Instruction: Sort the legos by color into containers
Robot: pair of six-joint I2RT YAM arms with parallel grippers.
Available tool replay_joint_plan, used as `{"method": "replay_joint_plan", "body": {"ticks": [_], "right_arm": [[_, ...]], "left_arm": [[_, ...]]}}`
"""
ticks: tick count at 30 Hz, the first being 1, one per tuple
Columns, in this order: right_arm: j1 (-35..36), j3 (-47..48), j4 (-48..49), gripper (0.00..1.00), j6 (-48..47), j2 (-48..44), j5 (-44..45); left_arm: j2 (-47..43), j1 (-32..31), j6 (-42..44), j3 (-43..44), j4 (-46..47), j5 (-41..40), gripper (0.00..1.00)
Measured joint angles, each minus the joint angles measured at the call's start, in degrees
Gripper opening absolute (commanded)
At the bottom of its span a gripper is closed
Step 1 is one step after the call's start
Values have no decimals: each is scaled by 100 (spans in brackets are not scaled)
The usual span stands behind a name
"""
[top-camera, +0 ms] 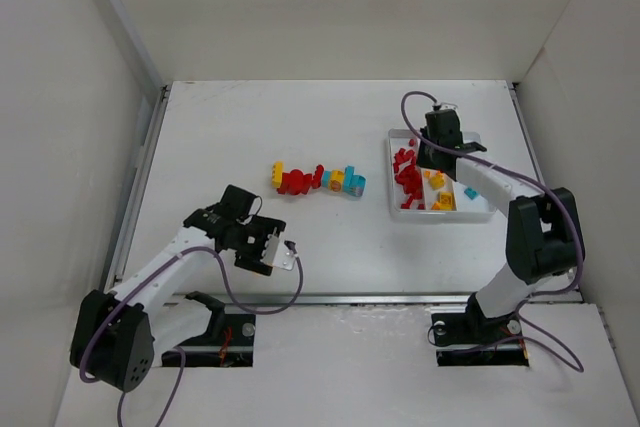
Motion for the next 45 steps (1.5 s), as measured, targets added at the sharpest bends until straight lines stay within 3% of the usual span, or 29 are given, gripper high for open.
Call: {"method": "replay_joint_plan", "body": {"ticks": [5,7,10,13,22,35,45], "right_arm": [[0,20,-136,3,-79,269,278],[0,20,-181,19,-131,334,367],[0,28,-254,57,-225,350,459],[0,111,-310,67,-393,363,498],[0,227,-448,68,-625,332,481],[0,46,-525,68,-640,-1023,153],[0,-326,-527,68,-772,-1314,-24]], "left_arm": [[85,-2,382,-50,-15,-9,65],[129,-2,538,-50,-15,-17,64],[216,-2,741,-50,-13,-57,60],[317,-2,929,-50,-22,-116,59],[492,-2,1401,-55,-2,-365,62],[1036,-2,1993,33,46,-452,58],[1593,-13,2098,431,26,-468,54]]}}
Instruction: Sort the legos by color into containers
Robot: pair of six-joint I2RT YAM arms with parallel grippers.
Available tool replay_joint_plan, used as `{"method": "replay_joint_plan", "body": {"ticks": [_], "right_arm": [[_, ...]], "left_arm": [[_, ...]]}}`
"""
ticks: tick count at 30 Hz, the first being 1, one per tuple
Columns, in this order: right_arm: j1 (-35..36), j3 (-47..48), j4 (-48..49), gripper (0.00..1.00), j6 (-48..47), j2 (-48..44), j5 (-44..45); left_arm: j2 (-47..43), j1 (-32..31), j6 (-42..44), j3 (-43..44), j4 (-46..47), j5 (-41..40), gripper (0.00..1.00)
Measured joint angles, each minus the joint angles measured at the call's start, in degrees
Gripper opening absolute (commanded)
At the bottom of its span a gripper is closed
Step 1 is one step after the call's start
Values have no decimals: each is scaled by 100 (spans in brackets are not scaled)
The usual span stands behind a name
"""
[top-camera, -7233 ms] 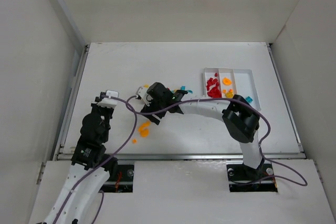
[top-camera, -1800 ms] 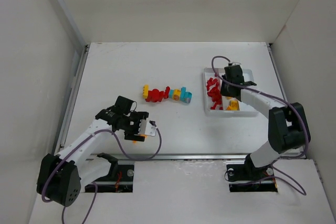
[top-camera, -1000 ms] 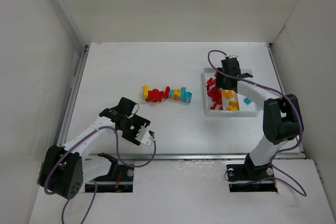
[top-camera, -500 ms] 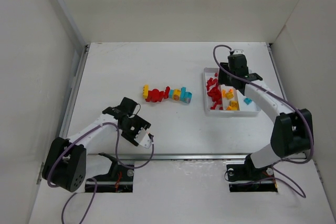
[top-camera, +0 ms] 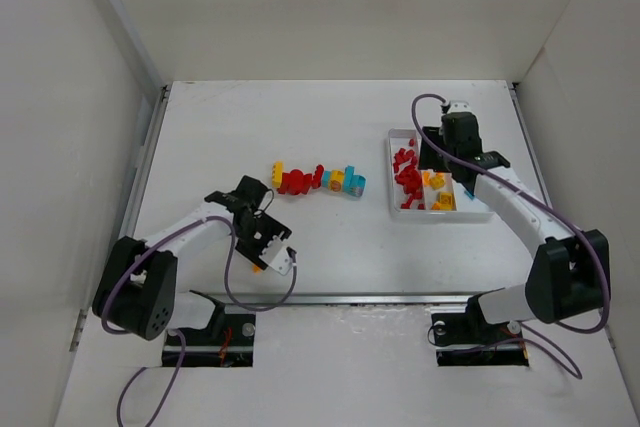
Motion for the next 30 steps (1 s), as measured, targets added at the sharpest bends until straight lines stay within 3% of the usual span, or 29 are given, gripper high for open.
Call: {"method": "replay_joint_plan", "body": {"ticks": [6,16,22,26,30], "right_arm": [[0,-149,26,68,-131,-227,-155],[0,-240,116,68,-225,-507,-245],[0,-251,122,68,-240,-522,-284],[0,-245,61,68,-219,-529,-306],[15,-133,-238,68,-11,-654,-271]], "left_arm": [[302,-232,240,238,-258,-234,43],[887,-540,262,776,-603,-518,1],[905,-540,-11,809,-586,-509,0],[905,-481,-625,953,-494,-382,0],[907,-319,-1462,1641,-308,33,0]]}}
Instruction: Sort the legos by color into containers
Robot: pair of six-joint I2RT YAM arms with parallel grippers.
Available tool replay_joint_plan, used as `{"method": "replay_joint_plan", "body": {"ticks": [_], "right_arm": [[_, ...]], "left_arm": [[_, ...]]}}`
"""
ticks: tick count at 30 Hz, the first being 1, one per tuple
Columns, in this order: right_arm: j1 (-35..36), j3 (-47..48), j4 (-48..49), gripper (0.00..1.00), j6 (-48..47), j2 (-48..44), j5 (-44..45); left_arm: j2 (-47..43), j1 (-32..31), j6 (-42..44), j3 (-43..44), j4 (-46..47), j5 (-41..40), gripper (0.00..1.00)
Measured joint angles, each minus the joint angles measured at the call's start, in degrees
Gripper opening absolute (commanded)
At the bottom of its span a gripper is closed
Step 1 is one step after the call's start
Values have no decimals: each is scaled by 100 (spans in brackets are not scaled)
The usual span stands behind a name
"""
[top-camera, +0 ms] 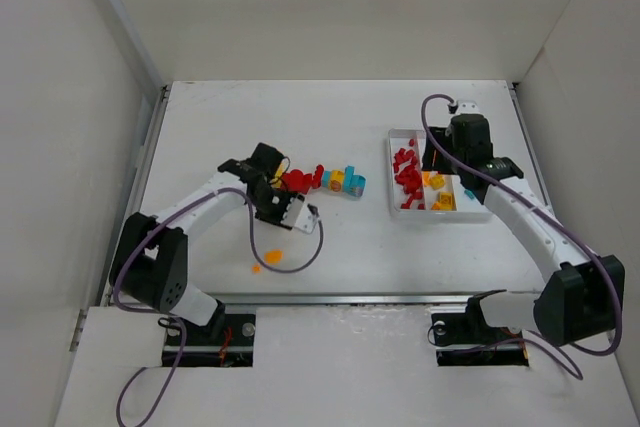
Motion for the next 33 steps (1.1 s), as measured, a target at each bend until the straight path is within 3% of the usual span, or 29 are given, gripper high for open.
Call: {"method": "replay_joint_plan", "body": {"ticks": [7,15,23,29,33], "right_arm": [[568,140,-44,68,785,-868,-417],[1681,671,669,69,2015,-748,-1698],[2332,1403,1075,62,2363,-116,-2295],[2393,1423,1134,51,2472,26,-2538],[2406,1425,1169,50,2505,83,-2645]], "left_arm": [[-367,44,-2470,1187,1180,1182,0],[-1864,-278,-4570,772,3244,1755,0],[-2240,-645,-4994,452,3974,1786,0],[-2240,-761,-5106,393,4054,1631,0],[-2240,-761,-5198,391,4083,1504,0]]}}
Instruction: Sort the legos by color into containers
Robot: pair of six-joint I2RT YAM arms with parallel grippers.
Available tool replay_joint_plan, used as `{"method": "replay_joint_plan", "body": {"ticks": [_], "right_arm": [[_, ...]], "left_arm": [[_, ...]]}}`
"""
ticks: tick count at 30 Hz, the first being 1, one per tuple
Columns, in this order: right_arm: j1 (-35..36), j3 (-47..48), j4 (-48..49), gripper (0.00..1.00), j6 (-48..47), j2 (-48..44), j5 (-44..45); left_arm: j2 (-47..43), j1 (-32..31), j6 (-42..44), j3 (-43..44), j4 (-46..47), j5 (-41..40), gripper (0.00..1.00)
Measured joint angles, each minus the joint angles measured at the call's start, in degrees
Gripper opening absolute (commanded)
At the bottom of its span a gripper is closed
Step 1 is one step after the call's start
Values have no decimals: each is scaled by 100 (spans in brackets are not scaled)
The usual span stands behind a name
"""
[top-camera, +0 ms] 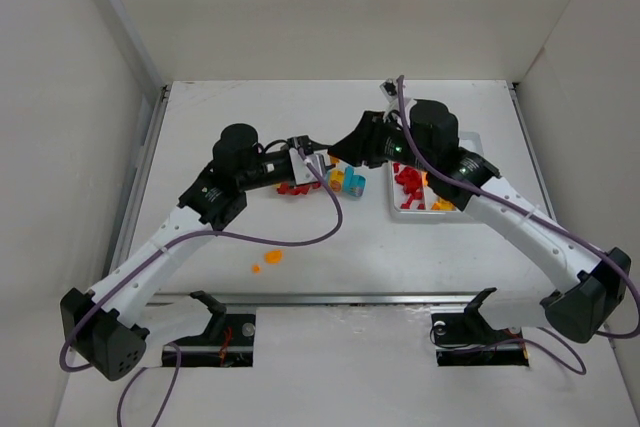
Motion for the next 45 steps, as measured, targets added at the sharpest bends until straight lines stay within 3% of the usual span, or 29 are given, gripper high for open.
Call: {"method": "replay_joint_plan", "body": {"ticks": [9,16,20,22,23,24,25,26,32,38,42,45], "right_arm": [[85,-37,-11,50,4,-39,-109],[96,-35,-7,44,15,-48,-111],[142,9,-9,29,42,44,-98],[157,26,-7,5,52,111,-39],[157,37,-9,0,76,142,-35],[160,44,-17,0,85,164,-28],[164,44,-26,0,90,175,-26],[166,44,-35,0,90,177,-22],[262,24,-195,0,-81,20,656],[127,310,-1707,0,-562,28,2922],[-820,197,-2396,0,-901,321,3713],[-1696,-39,-2559,2,-1193,640,3779]], "left_arm": [[0,-22,-70,-7,186,-369,0],[0,-61,-96,-7,240,-326,0],[-2,-109,-94,-7,238,-317,0],[-22,-98,-87,-13,216,-328,0],[-35,-94,-79,-24,195,-361,5],[-48,-92,-76,-55,203,-380,22],[-57,-92,-76,-81,201,-391,48],[-63,-94,-109,-92,208,-396,97],[-144,-133,-44,-267,188,-378,100],[-181,-131,949,-435,-691,-496,100],[-186,-127,2321,-625,-1799,-557,100],[-177,-125,3381,-852,-2636,-612,100]]}}
